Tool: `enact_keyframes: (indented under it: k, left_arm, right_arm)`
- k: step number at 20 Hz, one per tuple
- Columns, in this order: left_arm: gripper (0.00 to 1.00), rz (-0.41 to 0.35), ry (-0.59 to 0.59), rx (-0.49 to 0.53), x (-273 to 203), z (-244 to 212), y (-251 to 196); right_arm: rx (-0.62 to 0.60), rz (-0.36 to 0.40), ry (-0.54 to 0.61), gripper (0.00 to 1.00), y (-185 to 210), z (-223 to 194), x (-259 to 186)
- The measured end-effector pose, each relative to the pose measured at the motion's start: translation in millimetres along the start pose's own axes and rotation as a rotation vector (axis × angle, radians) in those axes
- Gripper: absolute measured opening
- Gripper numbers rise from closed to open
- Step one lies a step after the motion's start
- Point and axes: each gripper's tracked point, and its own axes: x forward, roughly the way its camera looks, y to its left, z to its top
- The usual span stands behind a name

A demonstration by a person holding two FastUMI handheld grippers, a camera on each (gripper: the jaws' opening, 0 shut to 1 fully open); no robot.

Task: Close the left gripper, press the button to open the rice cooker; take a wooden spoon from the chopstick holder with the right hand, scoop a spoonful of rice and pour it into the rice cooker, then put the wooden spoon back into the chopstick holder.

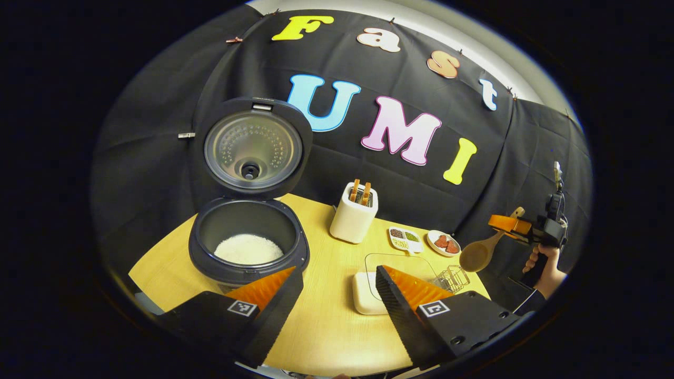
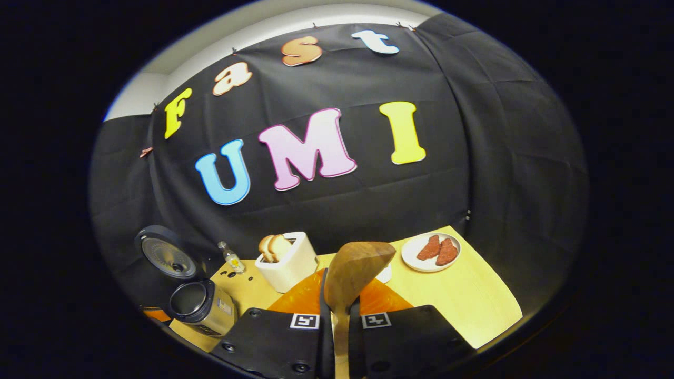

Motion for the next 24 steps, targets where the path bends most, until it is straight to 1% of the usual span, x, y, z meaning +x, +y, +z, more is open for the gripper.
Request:
enact_keyframes:
  k: [2,4,9,12,15,17,19,21,22,23,24]
  left_arm:
    - [0.96,0.021,-0.013,-0.028,1,4,-7]
    - [0.96,0.058,-0.022,-0.037,2,5,-10]
    - [0.96,0.127,-0.027,-0.055,4,6,-18]
    - [0.96,0.124,-0.025,-0.102,2,1,-33]
    - [0.96,0.142,-0.010,-0.112,0,-10,-40]
    - [0.96,0.142,0.010,-0.145,0,-20,-41]
    - [0.96,0.159,0.033,-0.172,-2,-32,-38]
    - [0.96,0.178,0.043,-0.193,-7,-40,-32]
    - [0.96,0.181,0.047,-0.206,-7,-44,-31]
    - [0.96,0.183,0.050,-0.217,-10,-46,-29]
    - [0.96,0.186,0.051,-0.226,-12,-47,-28]
  right_arm:
    - [0.032,-0.023,0.010,0.14,-24,-3,7]
    - [0.063,-0.044,0.023,0.14,-47,-8,15]
    - [0.139,-0.079,0.085,0.14,-87,-33,37]
    - [0.198,-0.083,0.110,0.14,-101,-46,48]
    - [0.180,-0.098,0.149,0.14,-111,-68,61]
    - [0.204,-0.098,0.182,0.14,-111,-80,66]
    - [0.225,-0.116,0.193,0.15,-114,-89,70]
    - [0.206,-0.136,0.215,0.14,-121,-102,72]
    - [0.194,-0.144,0.229,0.16,-124,-107,72]
    - [0.202,-0.156,0.252,0.16,-126,-116,72]
    - [0.220,-0.160,0.262,0.18,-126,-119,70]
